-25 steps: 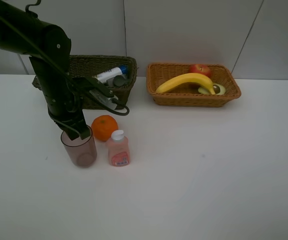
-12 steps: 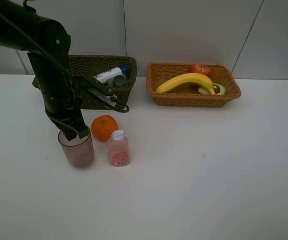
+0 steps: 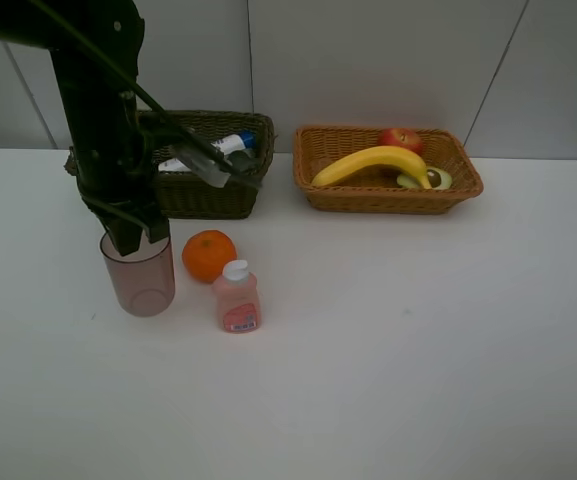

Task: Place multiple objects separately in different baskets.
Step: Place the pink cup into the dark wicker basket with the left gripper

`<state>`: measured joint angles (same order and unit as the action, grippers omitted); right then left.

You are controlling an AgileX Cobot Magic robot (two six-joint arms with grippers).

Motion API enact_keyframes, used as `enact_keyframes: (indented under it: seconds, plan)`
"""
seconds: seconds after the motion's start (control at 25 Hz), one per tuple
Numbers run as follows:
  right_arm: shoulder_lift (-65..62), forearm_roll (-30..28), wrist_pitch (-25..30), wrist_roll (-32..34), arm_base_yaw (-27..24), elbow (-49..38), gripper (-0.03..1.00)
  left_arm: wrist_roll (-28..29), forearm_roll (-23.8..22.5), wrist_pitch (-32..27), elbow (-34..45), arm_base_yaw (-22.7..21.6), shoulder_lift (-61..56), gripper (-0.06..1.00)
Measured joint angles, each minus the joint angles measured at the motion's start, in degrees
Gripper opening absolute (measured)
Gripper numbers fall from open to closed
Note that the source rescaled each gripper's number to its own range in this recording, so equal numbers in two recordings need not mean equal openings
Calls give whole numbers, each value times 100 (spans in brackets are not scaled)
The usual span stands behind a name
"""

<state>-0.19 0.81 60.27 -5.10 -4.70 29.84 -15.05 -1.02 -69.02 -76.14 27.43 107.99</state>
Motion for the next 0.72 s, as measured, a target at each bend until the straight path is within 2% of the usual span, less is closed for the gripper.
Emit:
enact_keyframes:
  seconds: [0.36,0.72]
  plan:
    - [0,6,0,0,0,0,81,6,-249,-31,-864,-19,0,0]
    - [0,6,0,0,0,0,81,6,-281,-49,-1601,-430,0,0]
